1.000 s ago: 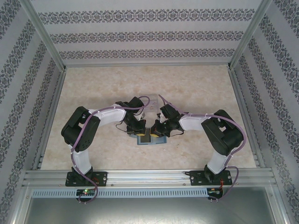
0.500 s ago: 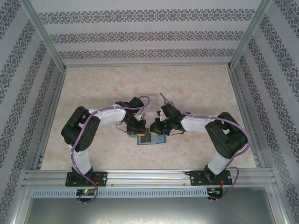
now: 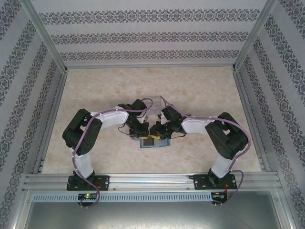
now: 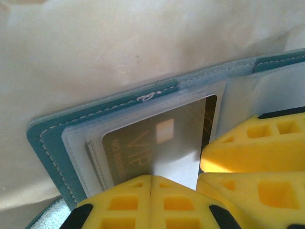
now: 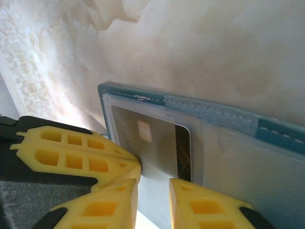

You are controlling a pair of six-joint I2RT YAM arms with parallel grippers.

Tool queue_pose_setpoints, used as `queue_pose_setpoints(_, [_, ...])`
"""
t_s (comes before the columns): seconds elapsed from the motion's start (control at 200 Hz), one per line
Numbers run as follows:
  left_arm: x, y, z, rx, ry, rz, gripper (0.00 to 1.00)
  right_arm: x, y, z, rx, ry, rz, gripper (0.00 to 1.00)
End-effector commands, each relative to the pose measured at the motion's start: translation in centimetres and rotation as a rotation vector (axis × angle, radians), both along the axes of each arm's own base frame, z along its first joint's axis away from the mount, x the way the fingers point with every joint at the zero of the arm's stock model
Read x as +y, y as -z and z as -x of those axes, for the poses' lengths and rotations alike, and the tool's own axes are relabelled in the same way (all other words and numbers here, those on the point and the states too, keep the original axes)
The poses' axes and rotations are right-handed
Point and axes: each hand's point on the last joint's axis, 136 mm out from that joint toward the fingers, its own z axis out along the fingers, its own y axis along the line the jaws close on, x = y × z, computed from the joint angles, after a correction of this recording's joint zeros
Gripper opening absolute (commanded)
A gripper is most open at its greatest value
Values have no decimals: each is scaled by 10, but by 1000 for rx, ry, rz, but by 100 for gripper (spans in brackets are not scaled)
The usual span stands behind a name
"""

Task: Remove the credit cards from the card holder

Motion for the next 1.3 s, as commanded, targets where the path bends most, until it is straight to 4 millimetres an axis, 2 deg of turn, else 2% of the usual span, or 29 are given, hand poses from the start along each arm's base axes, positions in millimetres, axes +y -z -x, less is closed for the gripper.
queue_pose_setpoints(0.0, [17,25,14,53,14,-107,0,-2,4,-2,-7,-7,47,28])
queue_pose_setpoints(0.215, [16,19,12,39,13,-103,0,-11,11,0,-8,-15,119,35])
queue_pose_setpoints(0.43, [16,16,10,32,15,-103,0,-15,7,1,-33,-35,174,35])
queue_pose_setpoints(0.59, [16,17,10,33,13,-102,0,-8,-9,-2,-77,-41,133,27])
queue_pose_setpoints(0.729, [16,18,11,36,14,-102,0,-2,-14,-2,-83,-54,120,21])
queue_pose_setpoints(0.879, [15,19,11,38,15,-101,0,2,-8,1,-70,-63,131,18])
queue_pose_setpoints(1.294, [16,19,12,39,18,-101,0,-3,9,4,-48,-75,200,18])
